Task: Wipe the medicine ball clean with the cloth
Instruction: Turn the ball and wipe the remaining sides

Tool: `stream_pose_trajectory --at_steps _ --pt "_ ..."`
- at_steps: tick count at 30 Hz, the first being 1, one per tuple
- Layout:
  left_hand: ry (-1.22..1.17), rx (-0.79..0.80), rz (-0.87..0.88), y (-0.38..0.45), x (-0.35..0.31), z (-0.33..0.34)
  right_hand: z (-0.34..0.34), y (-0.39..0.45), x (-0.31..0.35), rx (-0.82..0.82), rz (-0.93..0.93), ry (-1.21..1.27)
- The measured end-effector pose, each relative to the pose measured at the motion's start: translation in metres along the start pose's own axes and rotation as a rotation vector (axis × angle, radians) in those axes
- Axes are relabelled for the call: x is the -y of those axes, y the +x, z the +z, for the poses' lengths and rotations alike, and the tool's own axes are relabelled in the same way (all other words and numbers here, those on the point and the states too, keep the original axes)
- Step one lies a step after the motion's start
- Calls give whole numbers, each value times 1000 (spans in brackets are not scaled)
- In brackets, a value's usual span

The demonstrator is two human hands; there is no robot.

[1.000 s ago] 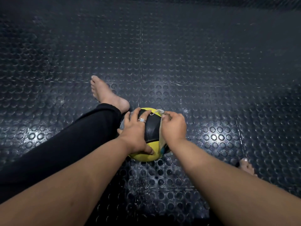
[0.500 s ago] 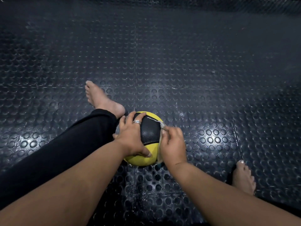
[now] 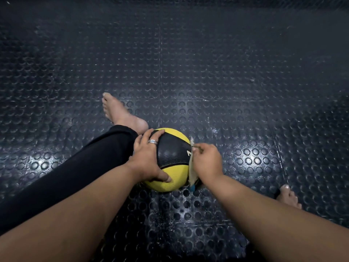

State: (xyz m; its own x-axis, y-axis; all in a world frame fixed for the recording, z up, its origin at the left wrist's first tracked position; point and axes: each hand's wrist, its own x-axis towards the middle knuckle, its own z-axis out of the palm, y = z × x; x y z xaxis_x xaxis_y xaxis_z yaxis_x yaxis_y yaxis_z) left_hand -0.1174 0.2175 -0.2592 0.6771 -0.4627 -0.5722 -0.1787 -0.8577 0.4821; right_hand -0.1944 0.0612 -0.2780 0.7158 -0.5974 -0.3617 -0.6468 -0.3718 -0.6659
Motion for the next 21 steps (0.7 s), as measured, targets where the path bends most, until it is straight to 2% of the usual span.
stream_pose_trajectory --at_steps 3,5,7,14,19,21 --pt "-11 4 6 -1 3 -2 6 -12 18 21 -238 36" --pt "4 11 4 0 2 0 7 -16 19 33 -302 25" --pt "6 6 4 1 -1 1 3 -14 12 26 -278 34" --pt "-12 3 0 2 -1 -3 1 -11 1 15 20 8" --pt "-10 5 6 4 0 -3 13 -16 36 31 -213 -35" --pt "-23 5 8 5 1 -3 12 -18 31 27 -228 -38"
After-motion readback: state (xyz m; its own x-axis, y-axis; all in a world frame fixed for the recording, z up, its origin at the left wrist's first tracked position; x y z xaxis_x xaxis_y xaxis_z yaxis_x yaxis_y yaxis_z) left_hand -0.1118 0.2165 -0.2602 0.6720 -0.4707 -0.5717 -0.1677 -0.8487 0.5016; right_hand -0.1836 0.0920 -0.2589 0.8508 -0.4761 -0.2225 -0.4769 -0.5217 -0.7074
